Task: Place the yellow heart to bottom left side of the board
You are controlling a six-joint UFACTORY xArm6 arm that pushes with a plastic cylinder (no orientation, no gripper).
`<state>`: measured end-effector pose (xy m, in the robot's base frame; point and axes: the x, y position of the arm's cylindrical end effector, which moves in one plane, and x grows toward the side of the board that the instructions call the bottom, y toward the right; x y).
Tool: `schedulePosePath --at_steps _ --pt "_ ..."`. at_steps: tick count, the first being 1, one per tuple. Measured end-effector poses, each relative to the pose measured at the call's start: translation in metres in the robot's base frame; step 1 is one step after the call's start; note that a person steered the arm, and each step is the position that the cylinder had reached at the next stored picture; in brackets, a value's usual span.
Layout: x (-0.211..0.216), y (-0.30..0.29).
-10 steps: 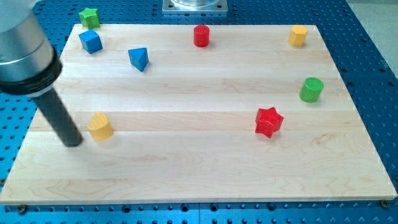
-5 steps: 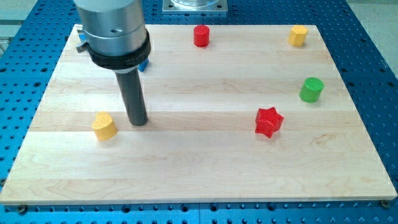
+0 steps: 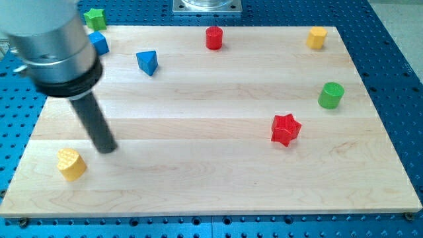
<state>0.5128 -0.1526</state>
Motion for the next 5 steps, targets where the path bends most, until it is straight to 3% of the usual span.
schedulePosePath --at_steps 3,5 --pt "-0.003 0.033" --pt "-0.087 -0.023"
